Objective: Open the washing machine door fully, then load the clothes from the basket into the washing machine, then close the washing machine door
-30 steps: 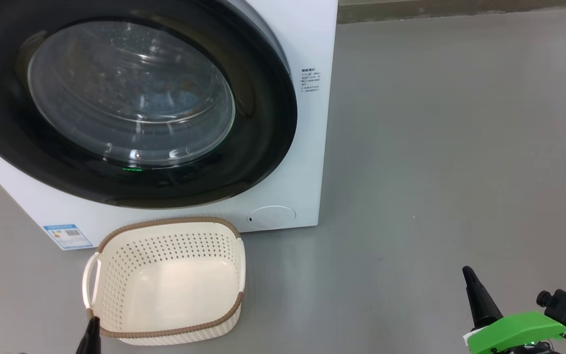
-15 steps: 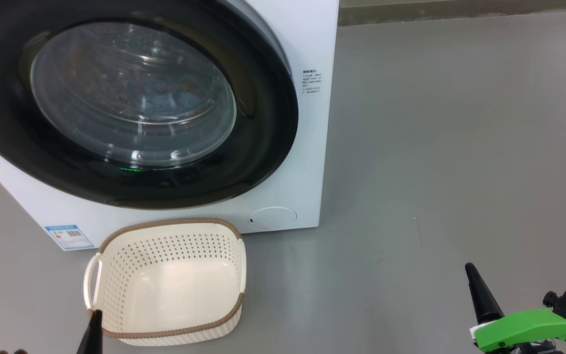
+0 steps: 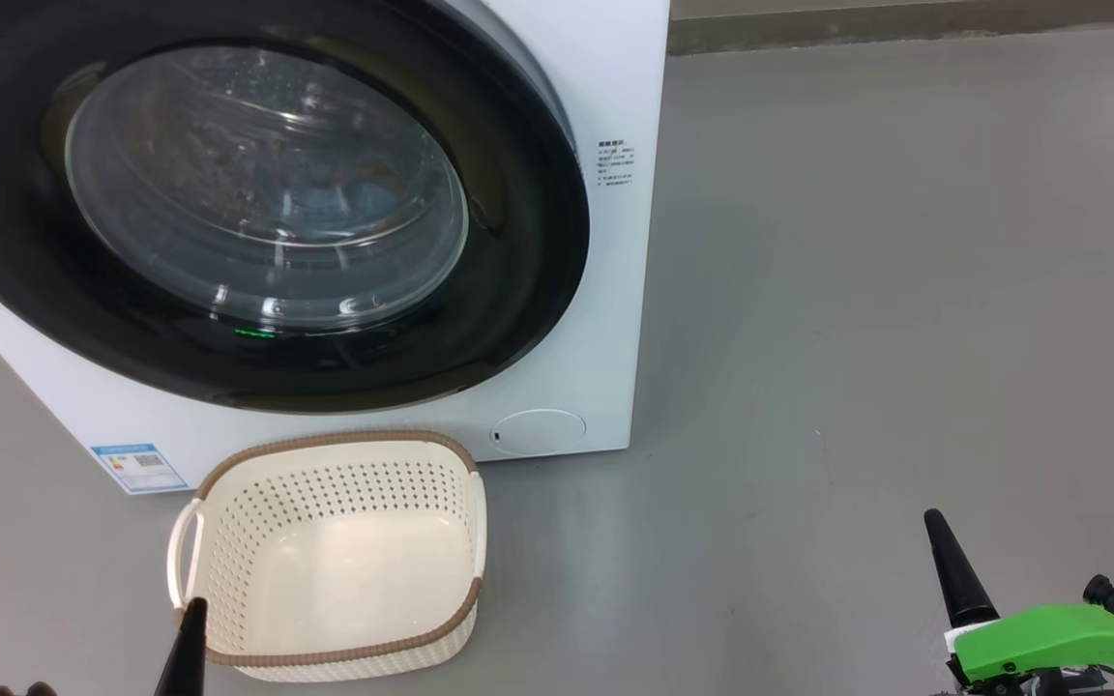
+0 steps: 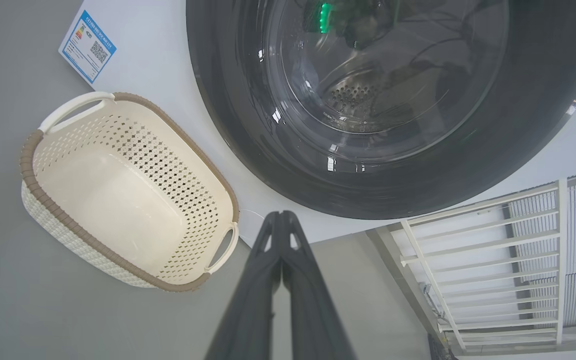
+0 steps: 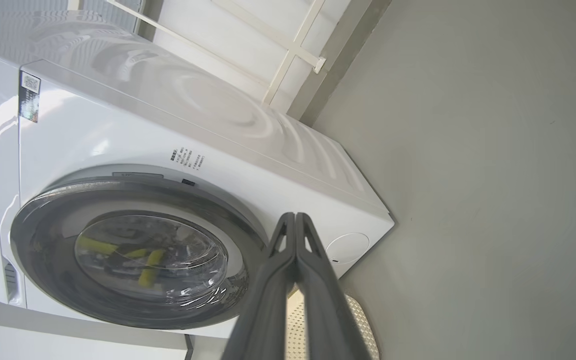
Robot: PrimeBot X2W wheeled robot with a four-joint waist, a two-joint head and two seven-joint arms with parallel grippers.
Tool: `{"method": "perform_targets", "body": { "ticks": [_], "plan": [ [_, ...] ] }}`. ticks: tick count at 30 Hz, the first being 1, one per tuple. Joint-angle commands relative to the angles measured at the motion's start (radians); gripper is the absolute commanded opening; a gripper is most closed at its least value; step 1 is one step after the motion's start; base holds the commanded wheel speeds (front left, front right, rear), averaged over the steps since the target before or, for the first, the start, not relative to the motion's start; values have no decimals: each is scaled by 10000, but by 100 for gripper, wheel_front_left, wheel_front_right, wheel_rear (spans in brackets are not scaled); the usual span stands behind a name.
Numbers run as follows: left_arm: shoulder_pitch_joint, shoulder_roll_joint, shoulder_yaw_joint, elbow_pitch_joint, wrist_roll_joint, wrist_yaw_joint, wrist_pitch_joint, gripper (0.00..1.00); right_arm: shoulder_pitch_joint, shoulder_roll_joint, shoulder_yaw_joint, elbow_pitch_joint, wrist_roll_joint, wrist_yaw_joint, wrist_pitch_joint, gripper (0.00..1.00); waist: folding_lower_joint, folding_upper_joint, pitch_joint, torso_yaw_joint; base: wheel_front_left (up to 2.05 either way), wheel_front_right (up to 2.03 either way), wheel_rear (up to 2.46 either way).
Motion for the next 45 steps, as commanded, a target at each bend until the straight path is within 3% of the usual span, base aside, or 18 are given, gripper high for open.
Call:
{"method": "perform_targets", "body": {
  "ticks": [1,45],
  "plan": [
    [-462,107,303,-205,-212,-18,49,0,-247,-21,71,-316,302,11,47,0,-1,-1,-2,1,0,0,0],
    [-1222,-435,911,-227,-4047,-28,1344,0,-261,403,-648,-1039,4365,15,1349,0,-1,-1,-152,90,0,0,0]
  ]
}}
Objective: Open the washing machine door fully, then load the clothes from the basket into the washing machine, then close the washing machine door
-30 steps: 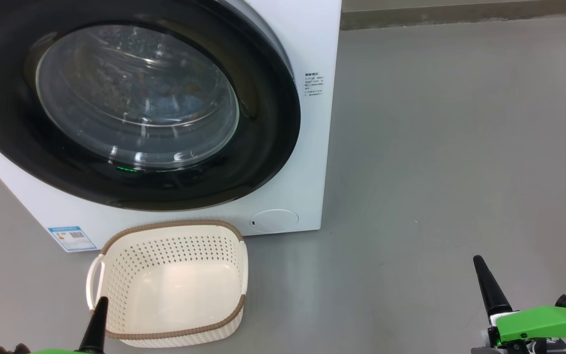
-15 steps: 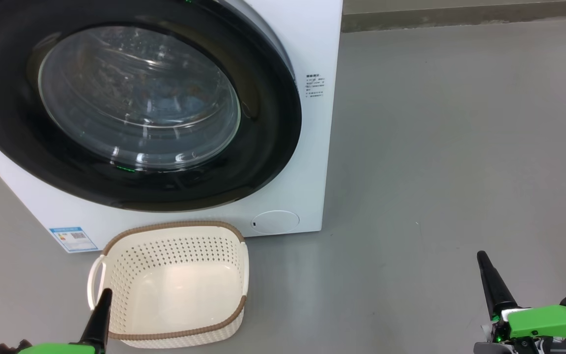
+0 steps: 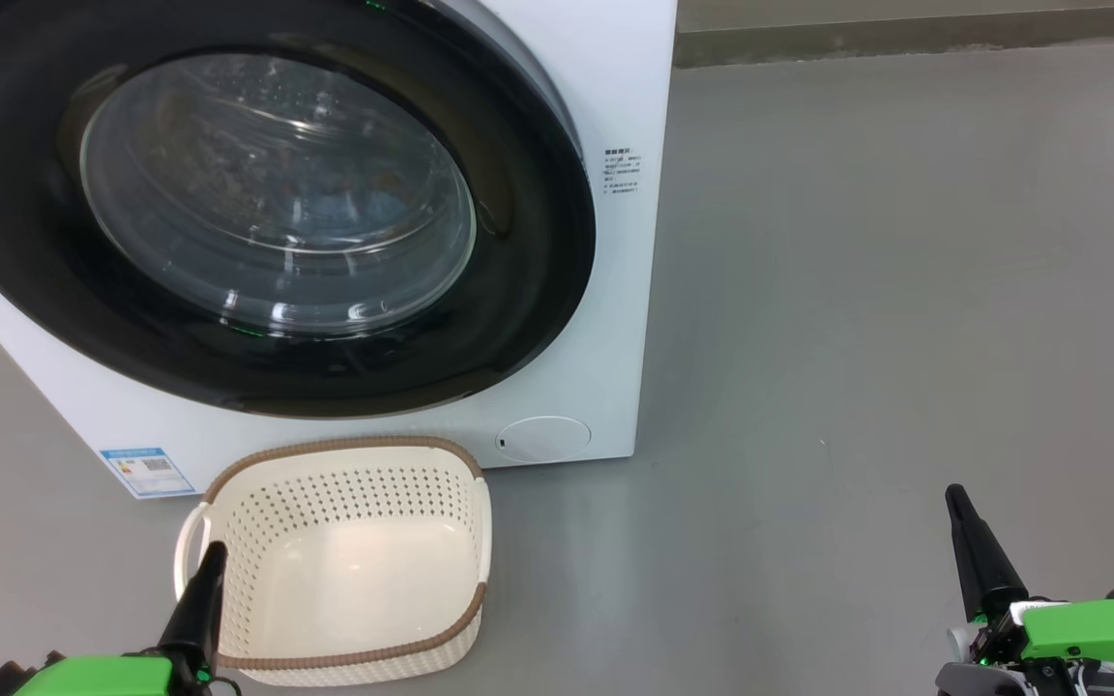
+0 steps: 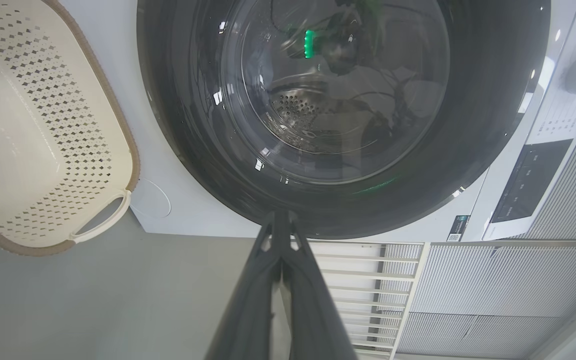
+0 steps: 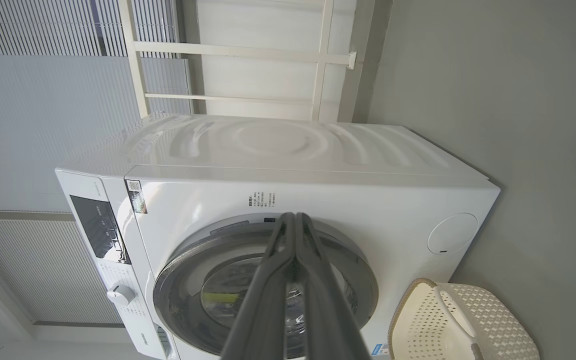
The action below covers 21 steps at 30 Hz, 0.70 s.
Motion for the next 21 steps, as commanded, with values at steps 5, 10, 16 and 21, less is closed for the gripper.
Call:
{"method": "perform_targets", "body": {
  "ticks": [5,10,16,21],
  "plan": [
    [-475,68,396,-227,-328,-29,129,0,-262,10,131,-361,368,16,169,0,0,0,-8,6,0,0,0],
    [-475,66,399,-227,-326,-29,131,0,-262,10,131,-361,368,16,169,0,0,0,-8,6,0,0,0],
    [-475,64,402,-227,-324,-29,133,0,-262,10,131,-361,368,16,169,0,0,0,-8,6,0,0,0],
    [-475,62,404,-228,-322,-29,135,0,-262,10,131,-361,368,16,169,0,0,0,-8,6,0,0,0]
  ]
}}
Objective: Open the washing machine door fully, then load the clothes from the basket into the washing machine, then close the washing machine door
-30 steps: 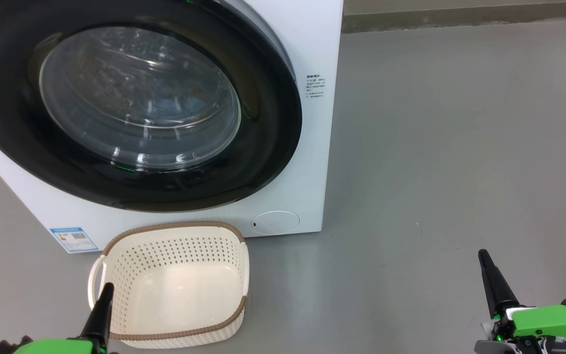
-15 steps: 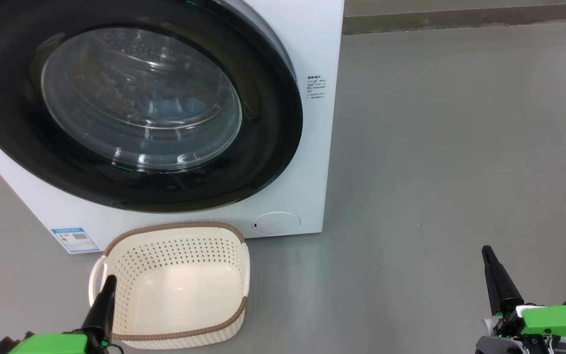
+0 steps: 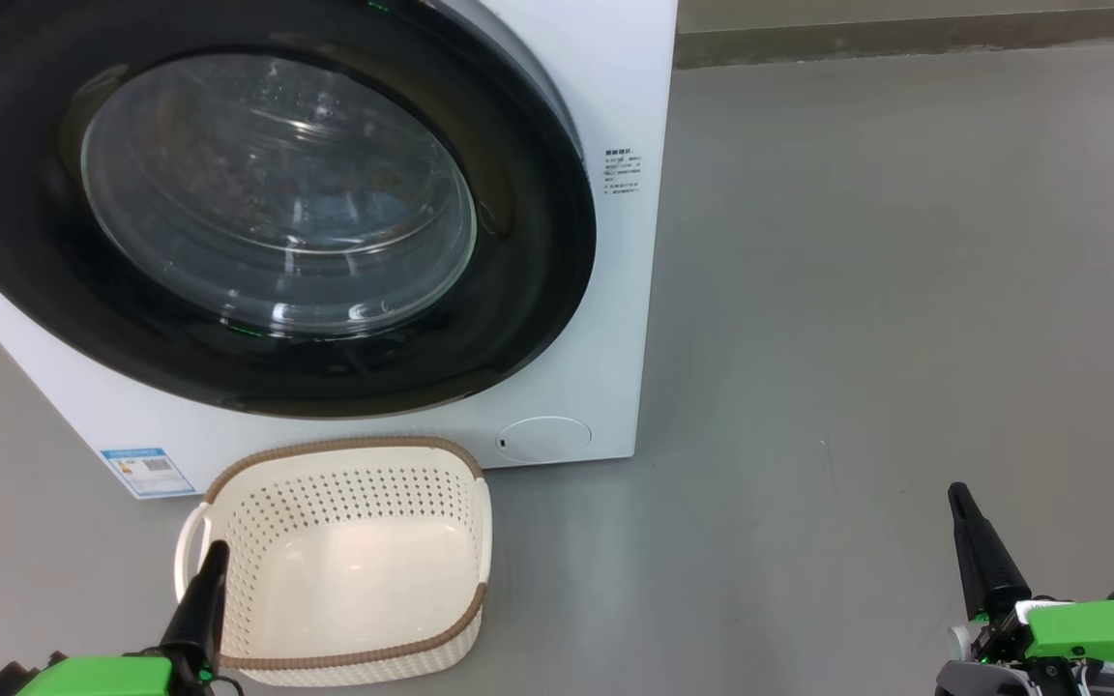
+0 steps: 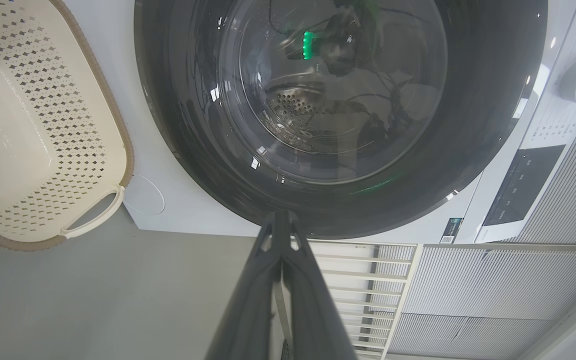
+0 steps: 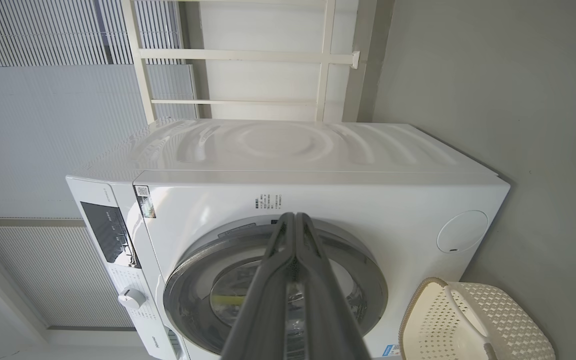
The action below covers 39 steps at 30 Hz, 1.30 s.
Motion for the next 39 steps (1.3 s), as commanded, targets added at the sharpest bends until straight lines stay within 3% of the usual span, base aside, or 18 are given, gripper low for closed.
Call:
{"method": "perform_targets", "body": {
  "ticks": [1,39],
  "plan": [
    [-444,127,354,-228,-88,-29,53,0,-262,-30,213,-306,27,16,87,0,0,-1,0,0,0,0,0],
    [-444,118,368,-229,-76,-29,63,0,-262,-30,213,-306,27,16,87,0,0,-1,1,0,0,0,0]
  ]
}}
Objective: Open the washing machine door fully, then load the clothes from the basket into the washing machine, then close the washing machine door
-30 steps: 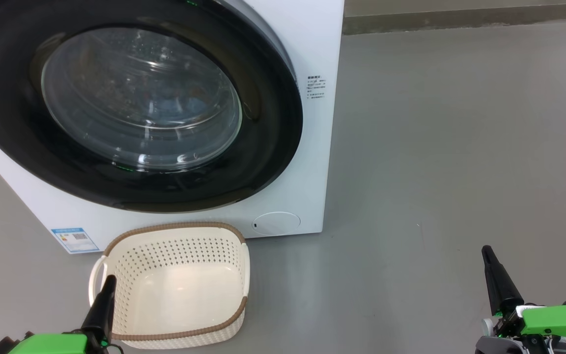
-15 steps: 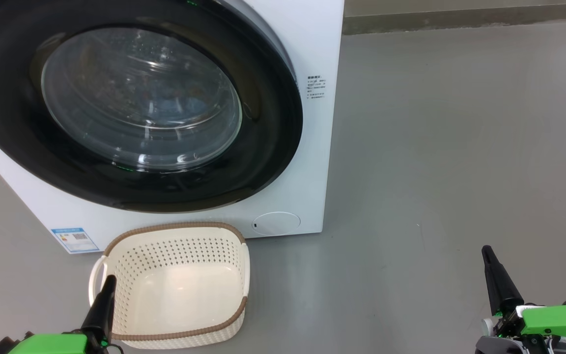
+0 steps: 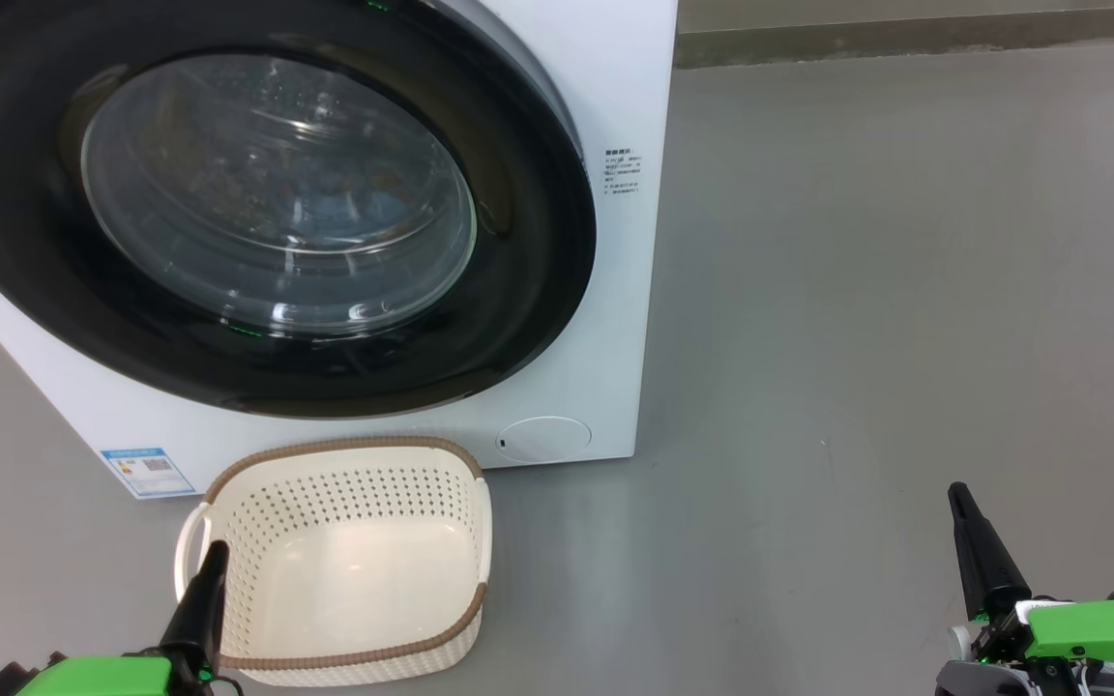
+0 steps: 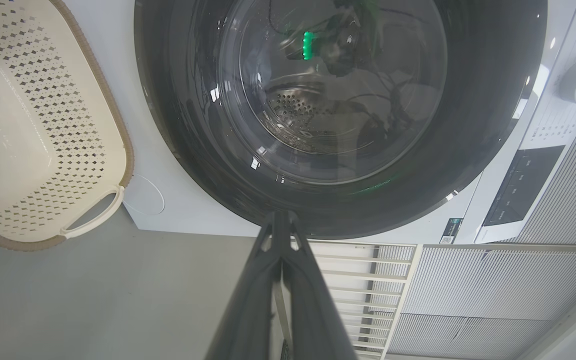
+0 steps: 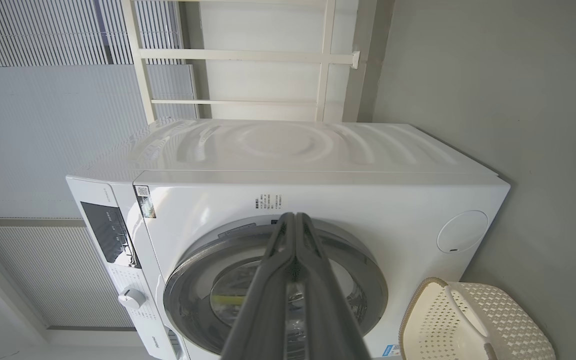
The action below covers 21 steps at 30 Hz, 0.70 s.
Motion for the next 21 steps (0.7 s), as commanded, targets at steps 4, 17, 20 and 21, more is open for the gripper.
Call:
{"method": "perform_targets", "body": {
  "ticks": [4,17,20,21],
  "plan": [
    [-445,127,352,-229,-75,-29,55,0,-262,-32,215,-304,27,16,87,0,0,0,0,0,0,0,0],
    [-445,124,355,-230,-72,-29,58,0,-262,-32,217,-304,28,16,86,0,0,0,0,0,0,0,0],
    [-445,124,356,-230,-72,-29,58,0,-262,-32,217,-304,29,16,85,0,0,0,0,0,0,0,0],
    [-445,124,356,-230,-72,-29,58,0,-262,-32,217,-304,29,16,85,0,0,0,0,0,0,0,0]
  ]
}}
